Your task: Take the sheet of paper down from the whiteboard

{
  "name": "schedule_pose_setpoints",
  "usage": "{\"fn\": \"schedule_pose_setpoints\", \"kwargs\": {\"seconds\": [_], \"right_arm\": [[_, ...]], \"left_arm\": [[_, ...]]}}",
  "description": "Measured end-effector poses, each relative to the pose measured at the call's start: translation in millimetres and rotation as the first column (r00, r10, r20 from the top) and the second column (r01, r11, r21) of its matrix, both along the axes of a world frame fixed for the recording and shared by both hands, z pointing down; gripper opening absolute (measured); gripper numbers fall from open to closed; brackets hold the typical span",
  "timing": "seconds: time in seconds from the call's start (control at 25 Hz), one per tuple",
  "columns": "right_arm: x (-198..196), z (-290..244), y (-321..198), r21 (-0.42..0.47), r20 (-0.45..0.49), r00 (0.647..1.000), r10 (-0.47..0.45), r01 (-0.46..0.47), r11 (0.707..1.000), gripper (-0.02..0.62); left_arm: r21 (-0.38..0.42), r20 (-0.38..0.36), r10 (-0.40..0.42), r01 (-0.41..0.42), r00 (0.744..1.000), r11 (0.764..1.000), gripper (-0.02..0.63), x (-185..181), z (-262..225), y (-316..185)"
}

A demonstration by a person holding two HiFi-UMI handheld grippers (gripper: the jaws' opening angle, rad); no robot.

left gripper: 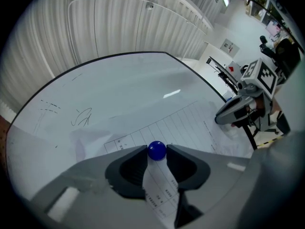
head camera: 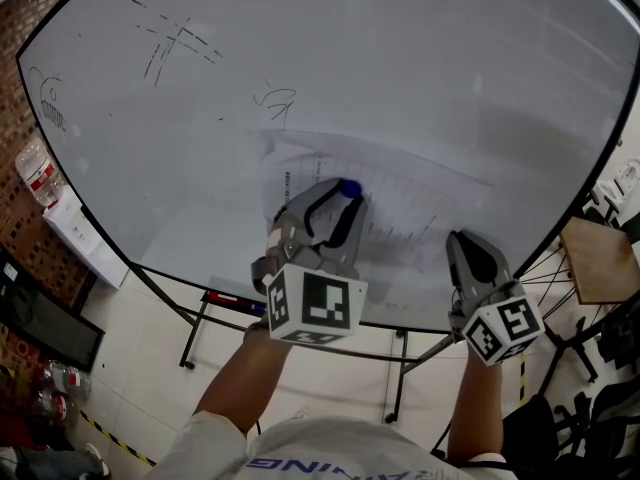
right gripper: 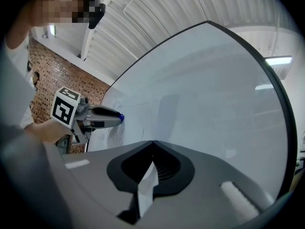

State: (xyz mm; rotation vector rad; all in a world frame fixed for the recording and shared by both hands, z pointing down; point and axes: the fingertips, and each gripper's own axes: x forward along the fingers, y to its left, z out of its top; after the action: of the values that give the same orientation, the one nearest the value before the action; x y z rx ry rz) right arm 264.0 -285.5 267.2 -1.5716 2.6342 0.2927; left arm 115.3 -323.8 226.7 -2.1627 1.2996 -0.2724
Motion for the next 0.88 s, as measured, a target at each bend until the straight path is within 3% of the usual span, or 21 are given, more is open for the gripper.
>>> {"fn": "schedule_pose_setpoints", "kwargs": {"seconds": [0.72, 0.88], "right_arm": [[-0.6, 1.5, 6.1, 0.004, 0.044, 0.998, -0.042, 0.041, 0.999, 0.008], [6.4, 7.4, 9.9, -0.008, 0.059, 0.998, -0.034, 0.035, 0.999, 0.008]], "left_arm": [[-0.020, -0.039, 0.036, -0.037, 0.999, 0.999, 0.129, -1.5, 2.0, 0.4], [-0.031, -0.076, 0.059, -0.061, 0.995, 0.998, 0.130, -8.6, 7.3, 7.6]]}}
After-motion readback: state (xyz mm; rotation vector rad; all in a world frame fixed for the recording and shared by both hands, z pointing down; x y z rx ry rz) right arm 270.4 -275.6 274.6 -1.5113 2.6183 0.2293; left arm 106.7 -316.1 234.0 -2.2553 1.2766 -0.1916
